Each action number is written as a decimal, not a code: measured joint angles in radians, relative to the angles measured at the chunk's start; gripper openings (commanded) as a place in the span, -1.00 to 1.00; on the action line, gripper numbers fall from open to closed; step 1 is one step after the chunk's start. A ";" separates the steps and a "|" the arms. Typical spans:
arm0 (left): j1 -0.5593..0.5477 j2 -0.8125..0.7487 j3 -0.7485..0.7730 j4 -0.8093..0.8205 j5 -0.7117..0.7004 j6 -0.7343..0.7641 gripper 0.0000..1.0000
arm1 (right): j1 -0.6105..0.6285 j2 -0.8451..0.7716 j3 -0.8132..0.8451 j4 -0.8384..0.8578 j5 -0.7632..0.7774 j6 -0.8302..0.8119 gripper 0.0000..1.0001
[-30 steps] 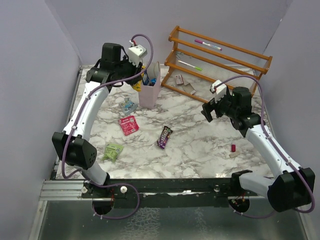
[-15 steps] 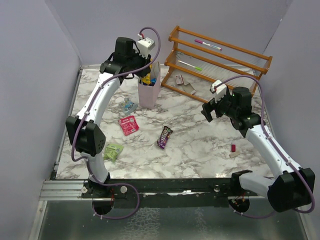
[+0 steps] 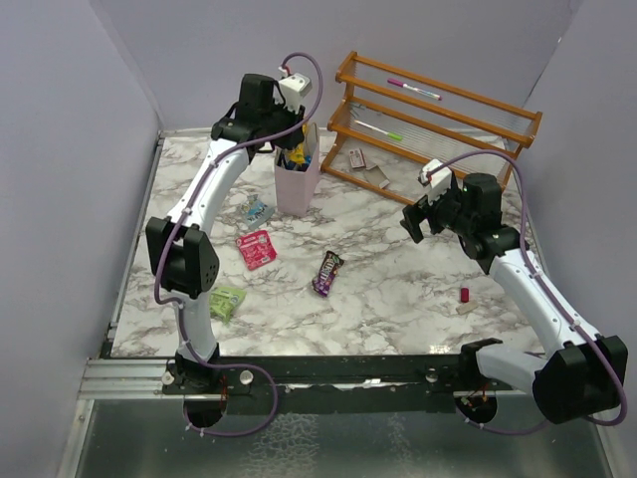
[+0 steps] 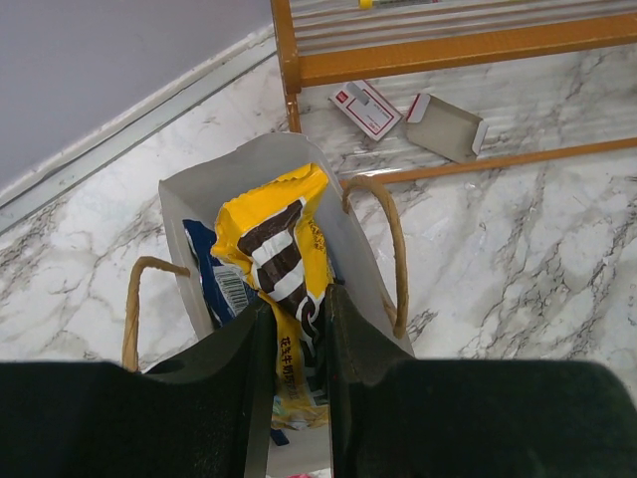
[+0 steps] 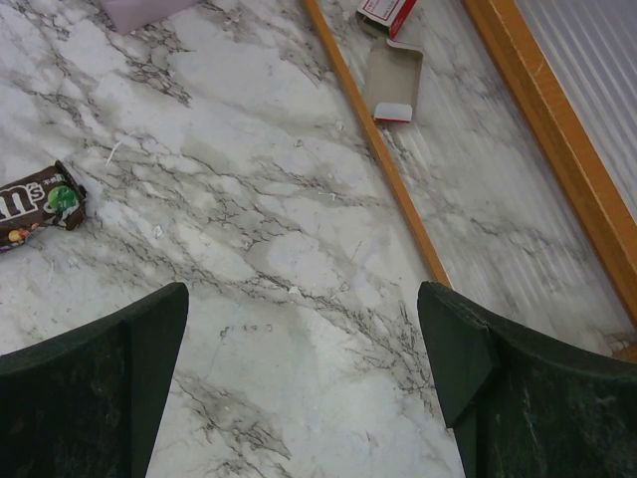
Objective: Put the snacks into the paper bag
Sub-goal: Place the snack in the paper bag.
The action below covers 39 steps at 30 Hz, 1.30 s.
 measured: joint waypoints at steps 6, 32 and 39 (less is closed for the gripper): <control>0.000 0.025 0.002 0.015 0.001 0.002 -0.51 | 0.000 0.000 0.000 0.000 -0.003 0.000 0.99; -0.001 0.053 0.017 -0.006 0.027 0.066 0.16 | -0.004 0.000 0.000 0.000 -0.028 0.000 0.99; -0.001 -0.090 -0.050 -0.018 -0.037 0.122 0.23 | -0.005 0.000 0.000 -0.001 -0.031 0.000 0.99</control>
